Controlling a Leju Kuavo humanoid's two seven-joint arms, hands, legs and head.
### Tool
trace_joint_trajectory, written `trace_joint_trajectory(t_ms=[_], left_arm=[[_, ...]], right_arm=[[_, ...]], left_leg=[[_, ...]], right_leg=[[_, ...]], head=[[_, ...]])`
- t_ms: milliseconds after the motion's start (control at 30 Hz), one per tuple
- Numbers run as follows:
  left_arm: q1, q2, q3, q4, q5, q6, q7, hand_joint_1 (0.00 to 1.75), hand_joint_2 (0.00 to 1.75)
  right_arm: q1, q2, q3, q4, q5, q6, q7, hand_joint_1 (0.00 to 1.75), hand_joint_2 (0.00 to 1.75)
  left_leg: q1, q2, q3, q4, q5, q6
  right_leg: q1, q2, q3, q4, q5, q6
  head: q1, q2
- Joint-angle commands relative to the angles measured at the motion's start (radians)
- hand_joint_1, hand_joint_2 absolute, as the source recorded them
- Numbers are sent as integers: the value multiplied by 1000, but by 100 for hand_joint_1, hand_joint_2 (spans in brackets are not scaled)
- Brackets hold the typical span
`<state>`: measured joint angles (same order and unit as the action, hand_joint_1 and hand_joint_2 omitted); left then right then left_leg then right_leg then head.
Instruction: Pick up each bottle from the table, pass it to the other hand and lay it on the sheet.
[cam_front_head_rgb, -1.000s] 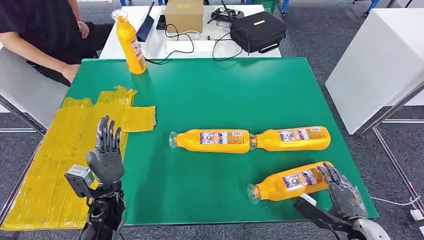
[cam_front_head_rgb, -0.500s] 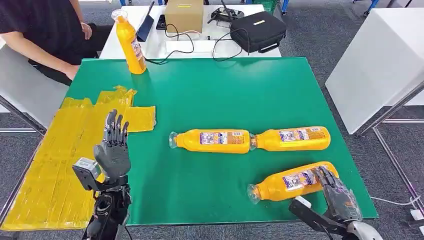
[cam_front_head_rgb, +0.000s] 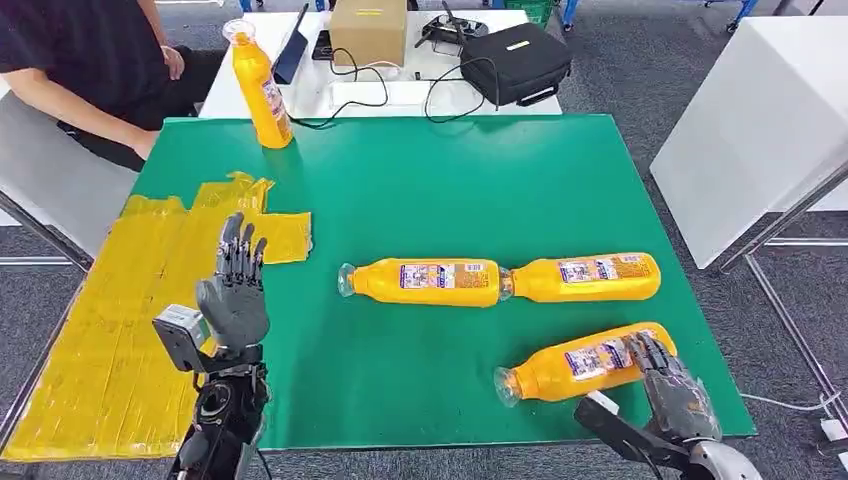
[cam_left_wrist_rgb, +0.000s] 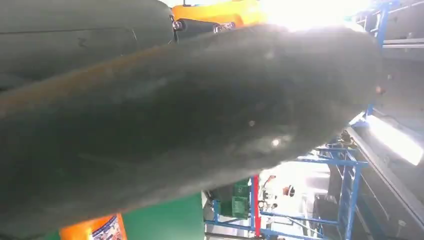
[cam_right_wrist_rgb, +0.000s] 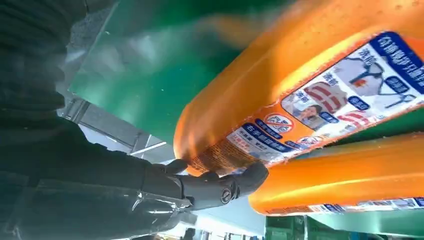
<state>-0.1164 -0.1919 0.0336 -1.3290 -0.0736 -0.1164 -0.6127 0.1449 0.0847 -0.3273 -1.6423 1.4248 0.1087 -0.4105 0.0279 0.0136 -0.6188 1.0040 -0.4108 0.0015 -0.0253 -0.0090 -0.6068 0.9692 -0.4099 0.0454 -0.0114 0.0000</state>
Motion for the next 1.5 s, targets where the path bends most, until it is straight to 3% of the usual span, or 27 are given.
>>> trace_joint_trajectory(t_ms=[33,400,767,1000,1467,1500], left_arm=[[-29,-3,5,18,0,0,13,0,0],[-47,-13,-11,35,-5,-5,39,0,0],[-84,-17,-40,91,-1,0,34,0,0],[-94,-15,-44,96,1,-3,33,0,0],[-129,-6,-37,141,8,-13,26,0,0],[-120,-7,-35,141,10,-14,21,0,0]], right_arm=[[-39,3,32,10,25,-14,19,0,175],[-42,-23,34,-31,36,-3,32,0,175],[53,-7,-15,-122,45,32,18,0,175],[60,1,-29,-146,51,53,-1,0,175],[27,-14,45,-113,79,61,24,0,175],[34,-12,48,-113,79,60,25,0,175]], left_leg=[[0,0,2,0,-1,1],[-1,-2,4,0,-2,2],[-1,-4,3,0,-1,1],[-1,-3,4,0,-2,2],[-1,-1,8,0,-3,2],[-1,-1,3,-1,-1,1]], right_leg=[[0,1,2,0,-1,-2],[0,0,4,1,-2,-3],[-1,-3,4,0,-2,-2],[-1,-2,5,0,-3,-3],[-1,1,7,0,-3,-4],[-1,0,3,-1,-1,-2]], head=[[0,0],[0,0],[0,0],[0,0],[0,0],[0,0]])
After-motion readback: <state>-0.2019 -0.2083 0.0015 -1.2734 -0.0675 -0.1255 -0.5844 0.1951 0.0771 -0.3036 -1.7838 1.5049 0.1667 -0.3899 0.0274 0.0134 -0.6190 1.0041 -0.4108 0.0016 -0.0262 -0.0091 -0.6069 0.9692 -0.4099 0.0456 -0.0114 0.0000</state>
